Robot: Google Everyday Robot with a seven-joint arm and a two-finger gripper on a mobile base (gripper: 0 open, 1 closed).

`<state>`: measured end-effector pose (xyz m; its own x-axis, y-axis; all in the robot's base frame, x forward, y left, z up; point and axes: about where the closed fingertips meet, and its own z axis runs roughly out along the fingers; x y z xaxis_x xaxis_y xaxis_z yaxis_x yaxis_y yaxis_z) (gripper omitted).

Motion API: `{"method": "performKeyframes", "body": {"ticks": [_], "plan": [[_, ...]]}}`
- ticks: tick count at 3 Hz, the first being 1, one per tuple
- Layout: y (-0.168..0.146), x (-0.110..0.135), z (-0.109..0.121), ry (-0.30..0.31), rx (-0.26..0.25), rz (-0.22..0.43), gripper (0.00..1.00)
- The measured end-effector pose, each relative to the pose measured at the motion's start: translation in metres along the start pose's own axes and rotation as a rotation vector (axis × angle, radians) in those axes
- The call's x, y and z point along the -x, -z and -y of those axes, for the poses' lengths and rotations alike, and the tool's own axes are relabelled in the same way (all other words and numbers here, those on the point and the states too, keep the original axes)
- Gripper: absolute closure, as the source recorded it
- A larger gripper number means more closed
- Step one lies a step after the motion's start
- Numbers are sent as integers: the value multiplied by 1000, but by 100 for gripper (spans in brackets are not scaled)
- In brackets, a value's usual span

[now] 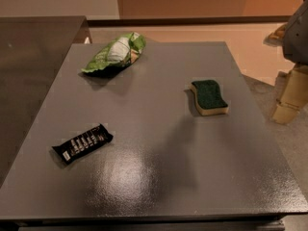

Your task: Pick rxbar chocolate

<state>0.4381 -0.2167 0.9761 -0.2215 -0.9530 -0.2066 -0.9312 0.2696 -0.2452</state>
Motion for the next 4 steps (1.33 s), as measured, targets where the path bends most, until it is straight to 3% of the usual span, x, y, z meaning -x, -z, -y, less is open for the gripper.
{"method": "performKeyframes", "body": {"ticks": [2, 3, 4], "plan": [[0, 3, -1, 11, 6, 5, 0], [-9, 31, -10, 86, 41, 62, 0], [-24, 87, -32, 200, 94, 137, 0]]}}
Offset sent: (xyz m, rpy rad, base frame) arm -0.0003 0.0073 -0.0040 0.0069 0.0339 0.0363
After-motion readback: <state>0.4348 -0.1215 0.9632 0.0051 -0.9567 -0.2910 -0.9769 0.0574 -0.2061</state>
